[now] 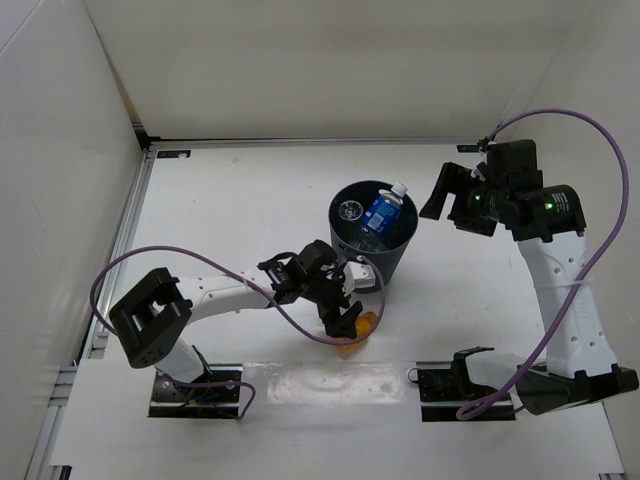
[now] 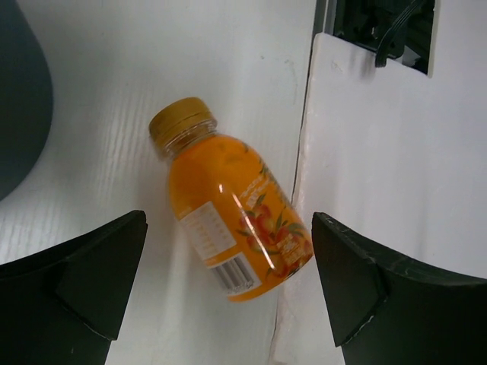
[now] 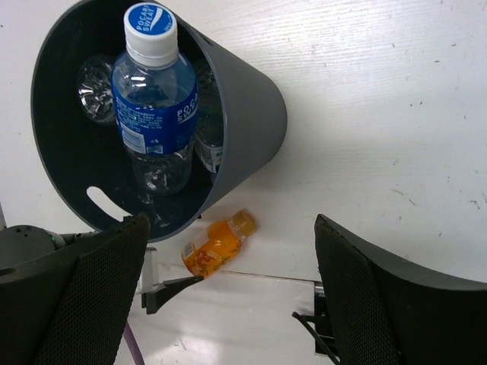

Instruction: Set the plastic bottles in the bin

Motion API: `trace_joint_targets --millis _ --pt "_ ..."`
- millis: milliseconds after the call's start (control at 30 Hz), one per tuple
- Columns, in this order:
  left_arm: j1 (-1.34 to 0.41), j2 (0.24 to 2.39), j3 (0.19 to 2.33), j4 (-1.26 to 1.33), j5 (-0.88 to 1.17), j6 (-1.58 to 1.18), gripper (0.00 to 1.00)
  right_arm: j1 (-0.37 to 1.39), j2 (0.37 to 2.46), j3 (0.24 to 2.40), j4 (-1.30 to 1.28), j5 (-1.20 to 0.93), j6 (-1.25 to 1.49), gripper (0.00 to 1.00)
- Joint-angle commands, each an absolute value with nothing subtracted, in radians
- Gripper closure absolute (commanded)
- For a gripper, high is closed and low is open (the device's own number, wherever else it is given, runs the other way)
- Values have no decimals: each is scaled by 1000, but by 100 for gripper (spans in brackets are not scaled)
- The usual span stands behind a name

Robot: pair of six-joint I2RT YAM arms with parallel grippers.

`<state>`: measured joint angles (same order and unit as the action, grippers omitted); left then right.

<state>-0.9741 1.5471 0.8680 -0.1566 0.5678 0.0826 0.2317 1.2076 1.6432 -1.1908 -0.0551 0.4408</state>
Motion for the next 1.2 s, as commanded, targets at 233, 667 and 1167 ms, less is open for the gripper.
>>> trace_joint_targets --millis 233,667,1167 --pt "-1054 1614 854 -101 453 19 0 265 1230 1654 -1207 -57 437 10" --pt "-1063 1622 816 -154 353 23 50 288 1252 1641 -1209 -64 439 10" --pt "-1052 1008 1004 -917 272 215 85 250 1229 1589 -1140 -69 468 10"
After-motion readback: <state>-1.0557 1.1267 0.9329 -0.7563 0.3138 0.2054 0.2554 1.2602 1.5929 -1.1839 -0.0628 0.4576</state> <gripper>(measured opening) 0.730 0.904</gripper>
